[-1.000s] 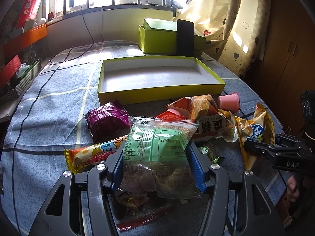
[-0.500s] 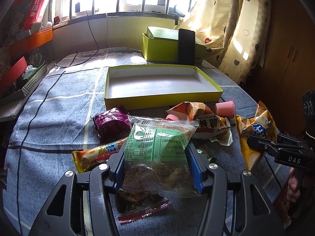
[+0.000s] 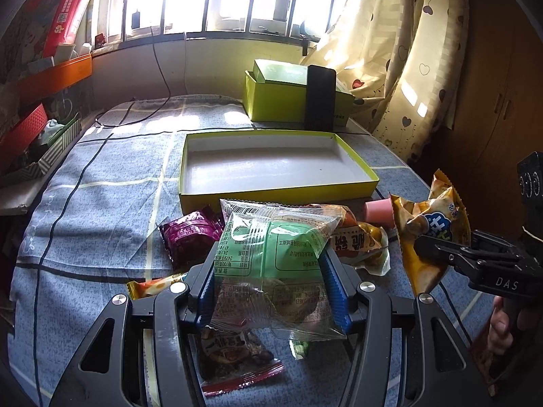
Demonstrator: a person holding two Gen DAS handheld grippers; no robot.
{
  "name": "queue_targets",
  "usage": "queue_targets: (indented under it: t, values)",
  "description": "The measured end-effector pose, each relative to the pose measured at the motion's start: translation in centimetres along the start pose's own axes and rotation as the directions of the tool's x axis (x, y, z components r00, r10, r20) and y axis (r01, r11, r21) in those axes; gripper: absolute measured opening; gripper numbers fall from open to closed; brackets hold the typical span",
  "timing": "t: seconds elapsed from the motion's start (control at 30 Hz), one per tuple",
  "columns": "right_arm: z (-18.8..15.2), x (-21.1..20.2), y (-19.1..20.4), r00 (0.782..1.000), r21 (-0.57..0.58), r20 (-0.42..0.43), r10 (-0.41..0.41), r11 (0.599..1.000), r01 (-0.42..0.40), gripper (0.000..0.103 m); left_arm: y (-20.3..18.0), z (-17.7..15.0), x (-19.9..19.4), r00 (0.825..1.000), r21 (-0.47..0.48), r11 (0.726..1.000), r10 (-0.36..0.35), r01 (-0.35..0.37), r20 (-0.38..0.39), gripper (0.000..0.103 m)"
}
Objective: Organize snacks
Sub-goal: 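Carry both bags into the tray and open both tools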
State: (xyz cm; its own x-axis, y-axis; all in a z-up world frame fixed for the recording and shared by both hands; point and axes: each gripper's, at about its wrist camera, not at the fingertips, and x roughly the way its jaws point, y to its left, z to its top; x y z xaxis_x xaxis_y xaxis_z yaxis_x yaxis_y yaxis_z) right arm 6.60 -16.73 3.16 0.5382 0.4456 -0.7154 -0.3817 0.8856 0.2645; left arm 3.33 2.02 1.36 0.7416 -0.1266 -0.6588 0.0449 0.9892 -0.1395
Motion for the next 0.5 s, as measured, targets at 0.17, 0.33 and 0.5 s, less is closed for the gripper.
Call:
queue_targets:
  t: [0.17,0.33,0.5]
  values:
    - [2.2,1.3,0.5,1.0,-0.026,-0.003,0.016,1.0,-0.016,0.053,0.0,1.3,1.2,1.0,-0.003,1.0,0.01,-0.01,-0.016,0.055]
    - [4.6,2.8,0.8,1.0,-0.038,-0.012,0.029,0.999,-0.029,0.053,0.2,3.0,2.5,1.0,-0.006,1.0,0.022,-0.023,-0.02,0.055]
    - [6.8,4.8,1.0,0.999,-0.043,-0.032,0.042,0.998,-0.043,0.053,0.7,5.1,3.8,0.999,-0.014,0.999,0.04,-0.04,-0.02,0.055]
